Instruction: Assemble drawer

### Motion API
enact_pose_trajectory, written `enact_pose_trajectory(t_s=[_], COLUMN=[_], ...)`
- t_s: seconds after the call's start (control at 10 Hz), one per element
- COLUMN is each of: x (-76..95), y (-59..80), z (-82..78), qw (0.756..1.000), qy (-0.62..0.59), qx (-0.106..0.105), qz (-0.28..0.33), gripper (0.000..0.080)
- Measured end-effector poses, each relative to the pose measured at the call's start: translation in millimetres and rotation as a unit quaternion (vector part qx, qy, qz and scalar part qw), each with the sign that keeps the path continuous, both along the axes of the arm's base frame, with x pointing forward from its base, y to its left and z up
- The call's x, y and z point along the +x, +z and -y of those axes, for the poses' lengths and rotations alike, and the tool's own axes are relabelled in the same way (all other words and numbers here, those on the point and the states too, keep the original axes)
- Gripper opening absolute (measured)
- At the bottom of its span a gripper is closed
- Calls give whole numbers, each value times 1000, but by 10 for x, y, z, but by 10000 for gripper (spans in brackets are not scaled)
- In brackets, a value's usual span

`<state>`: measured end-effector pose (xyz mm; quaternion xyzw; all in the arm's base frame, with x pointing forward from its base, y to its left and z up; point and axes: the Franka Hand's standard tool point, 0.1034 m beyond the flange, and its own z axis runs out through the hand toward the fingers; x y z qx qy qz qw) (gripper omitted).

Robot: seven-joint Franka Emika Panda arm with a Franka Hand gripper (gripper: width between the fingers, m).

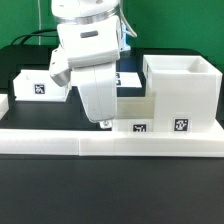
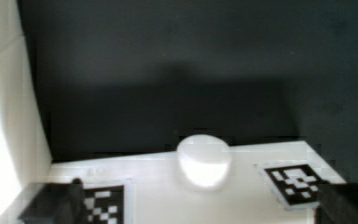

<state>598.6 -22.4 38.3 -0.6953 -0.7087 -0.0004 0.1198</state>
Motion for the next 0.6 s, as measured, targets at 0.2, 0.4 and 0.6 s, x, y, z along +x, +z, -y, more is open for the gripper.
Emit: enact_pose_trajectory(t_s=[0.2,0.4,0.6], x=[-6,-22,-1], y=[-7,-33,-31], z=[-7,-169,-253], qw=[1000,1000,1000], qy=[-1,3,23], qx=[0,4,-6], qz=[-1,-1,-1], gripper=[649,649,649])
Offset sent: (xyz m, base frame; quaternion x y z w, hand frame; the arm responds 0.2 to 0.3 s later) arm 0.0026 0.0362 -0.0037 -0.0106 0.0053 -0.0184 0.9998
